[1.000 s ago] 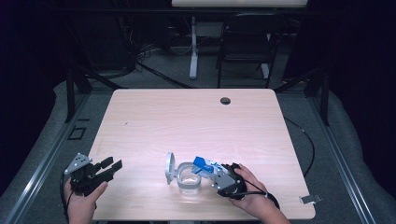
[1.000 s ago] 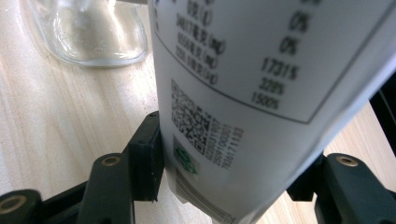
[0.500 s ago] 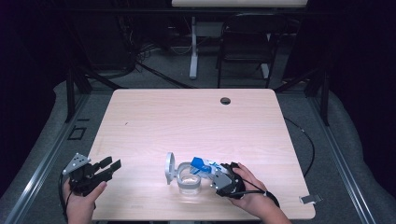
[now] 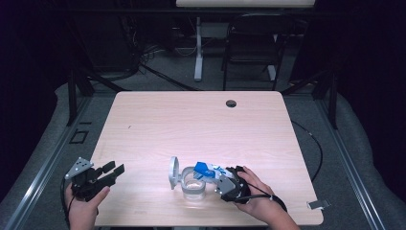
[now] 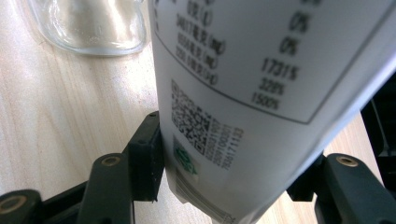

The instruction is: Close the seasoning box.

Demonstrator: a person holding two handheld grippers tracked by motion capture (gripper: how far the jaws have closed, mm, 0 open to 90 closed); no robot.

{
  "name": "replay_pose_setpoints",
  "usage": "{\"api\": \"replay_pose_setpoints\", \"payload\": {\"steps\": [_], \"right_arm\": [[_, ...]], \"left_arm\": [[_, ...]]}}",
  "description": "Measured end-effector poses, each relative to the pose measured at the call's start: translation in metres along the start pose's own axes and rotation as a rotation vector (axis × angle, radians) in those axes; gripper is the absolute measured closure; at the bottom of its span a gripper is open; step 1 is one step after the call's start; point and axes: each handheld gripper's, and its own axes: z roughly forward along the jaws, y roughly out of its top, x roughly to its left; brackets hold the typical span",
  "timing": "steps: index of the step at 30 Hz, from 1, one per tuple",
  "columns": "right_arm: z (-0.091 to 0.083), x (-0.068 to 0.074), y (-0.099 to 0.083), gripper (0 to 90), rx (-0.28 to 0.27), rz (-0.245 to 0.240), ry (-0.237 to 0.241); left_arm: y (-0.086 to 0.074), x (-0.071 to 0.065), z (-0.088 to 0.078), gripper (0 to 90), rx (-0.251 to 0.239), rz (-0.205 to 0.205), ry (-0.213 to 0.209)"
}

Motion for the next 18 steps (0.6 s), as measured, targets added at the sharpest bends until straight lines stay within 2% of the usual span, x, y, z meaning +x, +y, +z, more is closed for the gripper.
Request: {"api": "replay_pose_setpoints", "payload": {"steps": [18], "right_arm": [[-0.0022, -0.0020, 0.0040, 42.1, 0.022, -0.059, -0.016]], "left_arm": [[-0.0006, 0.0007, 0.0001, 54.7, 0.000, -0.005, 0.002]]}}
